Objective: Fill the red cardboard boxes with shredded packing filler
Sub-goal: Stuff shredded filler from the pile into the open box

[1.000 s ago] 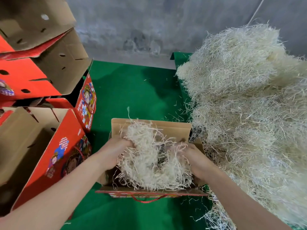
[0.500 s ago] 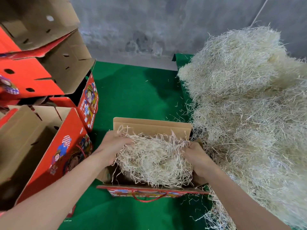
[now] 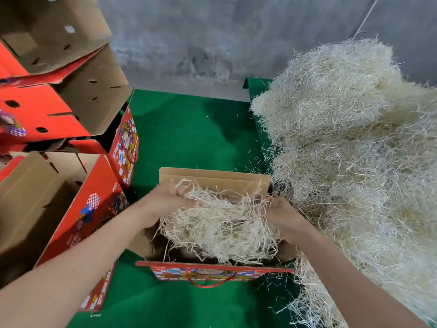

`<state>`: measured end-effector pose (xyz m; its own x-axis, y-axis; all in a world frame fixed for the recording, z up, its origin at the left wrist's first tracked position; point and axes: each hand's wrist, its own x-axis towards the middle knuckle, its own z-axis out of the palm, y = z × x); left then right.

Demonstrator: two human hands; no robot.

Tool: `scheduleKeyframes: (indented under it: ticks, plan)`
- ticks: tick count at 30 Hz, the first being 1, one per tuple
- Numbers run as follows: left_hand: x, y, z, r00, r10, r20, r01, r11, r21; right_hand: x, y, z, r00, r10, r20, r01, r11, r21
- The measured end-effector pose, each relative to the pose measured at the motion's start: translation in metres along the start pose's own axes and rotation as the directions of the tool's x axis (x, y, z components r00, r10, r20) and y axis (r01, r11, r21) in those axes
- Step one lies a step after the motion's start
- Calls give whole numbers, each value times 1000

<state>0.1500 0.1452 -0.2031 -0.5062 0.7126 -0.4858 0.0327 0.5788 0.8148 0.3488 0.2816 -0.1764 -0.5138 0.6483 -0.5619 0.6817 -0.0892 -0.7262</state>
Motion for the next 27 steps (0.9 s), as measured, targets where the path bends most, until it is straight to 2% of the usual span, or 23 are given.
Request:
scheduleKeyframes:
  ticks: [3, 5, 7, 8, 10, 11, 12, 14, 15, 17, 18, 19, 21, 23, 25, 27]
  plan:
    - [2, -4, -10, 1000, 17, 17, -19, 994, 104, 1, 4, -10, 998, 38, -58, -38, 999, -1]
    - [4, -9, -18, 998, 16, -58, -4, 981, 194, 2, 7, -18, 995, 30, -92, -31, 999, -13]
    - [3, -13, -28, 995, -17, -101, 38, 978, 207, 1, 11, -30, 987, 32, -156, -35, 999, -17]
    - [1, -13, -30, 998, -42, -56, 51, 985, 166, -1, 11, -32, 987, 34, -158, -35, 999, 0]
    - [-3, -7, -22, 983, -81, 168, 63, 992, 110, -4, 2, -24, 995, 11, -101, -16, 999, -42]
    - [-4, -2, -15, 954, -89, 287, 27, 976, 215, -1, -1, -19, 998, 3, -68, -5, 999, -33]
    - [-6, 4, -9, 920, -121, 373, -32, 925, 378, 1, -6, -12, 998, 2, -61, -2, 1000, -4]
    - [-9, 9, 3, 889, -187, 417, -157, 733, 662, 7, -11, -4, 999, 9, -37, -7, 999, 39]
    - [-9, 9, 9, 891, -198, 409, -187, 662, 726, 10, -16, -2, 999, 22, -32, -20, 998, 60]
    - [-5, 6, 23, 916, -143, 375, -216, 612, 761, 15, -18, 3, 998, 56, -36, -51, 991, 123]
    - [-5, 7, 28, 932, -124, 341, -183, 650, 738, 17, -16, 3, 996, 84, -37, -77, 982, 173]
    - [-4, 8, 30, 952, -100, 291, -127, 734, 667, 15, -14, 3, 993, 112, -45, -100, 972, 214]
    - [3, 8, 25, 984, -60, 167, -27, 879, 475, 12, -8, 0, 985, 173, -15, -160, 939, 304]
    - [5, 6, 17, 989, -92, 119, 58, 963, 263, 13, 1, -8, 966, 212, 149, -255, 876, 409]
    - [6, 2, 8, 971, -185, 154, 185, 983, 15, 13, 13, -15, 952, 128, 279, -240, 876, 418]
    - [2, 3, 7, 921, -230, 316, 290, 944, -159, 11, 15, -13, 937, 100, 334, -240, 880, 409]
